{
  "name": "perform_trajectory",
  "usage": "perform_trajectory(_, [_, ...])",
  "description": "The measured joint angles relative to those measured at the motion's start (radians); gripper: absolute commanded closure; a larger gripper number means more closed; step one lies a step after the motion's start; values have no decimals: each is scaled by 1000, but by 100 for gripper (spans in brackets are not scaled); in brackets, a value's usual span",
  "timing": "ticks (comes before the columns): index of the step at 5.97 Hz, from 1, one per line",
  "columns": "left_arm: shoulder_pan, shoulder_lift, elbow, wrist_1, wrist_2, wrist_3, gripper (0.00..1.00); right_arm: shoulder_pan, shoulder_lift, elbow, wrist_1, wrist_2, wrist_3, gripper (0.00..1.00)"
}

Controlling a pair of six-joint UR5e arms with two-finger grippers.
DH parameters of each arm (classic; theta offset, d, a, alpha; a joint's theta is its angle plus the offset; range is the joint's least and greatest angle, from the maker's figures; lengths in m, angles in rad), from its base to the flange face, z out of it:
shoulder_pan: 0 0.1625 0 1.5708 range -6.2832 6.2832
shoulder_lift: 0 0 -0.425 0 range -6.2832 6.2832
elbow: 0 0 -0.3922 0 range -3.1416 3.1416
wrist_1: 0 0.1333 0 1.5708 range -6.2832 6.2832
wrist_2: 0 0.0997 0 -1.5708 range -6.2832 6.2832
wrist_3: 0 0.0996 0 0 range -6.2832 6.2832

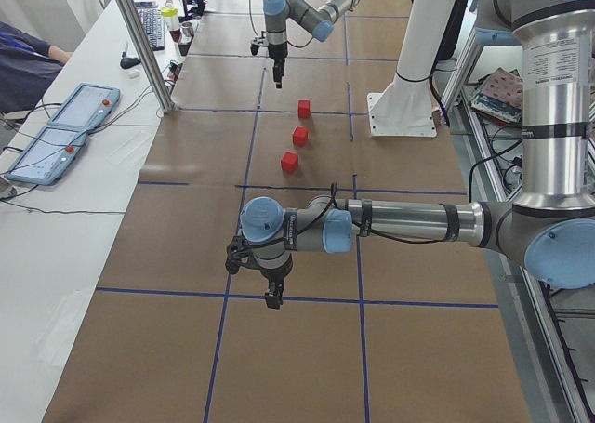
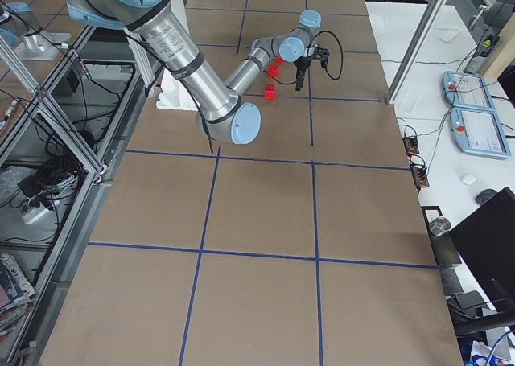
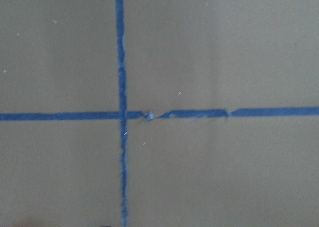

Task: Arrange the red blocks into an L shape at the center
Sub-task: 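Open the right gripper and withdraw the right arm out of view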

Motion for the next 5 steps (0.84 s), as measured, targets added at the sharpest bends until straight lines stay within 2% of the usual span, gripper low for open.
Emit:
perform_trajectory(3, [5, -88, -26, -3, 0, -8, 0, 282, -259, 80, -1, 105, -460, 0])
perform_trajectory(5, [8, -148, -38, -9, -2, -11, 0, 451, -508, 176, -1, 156, -797, 0])
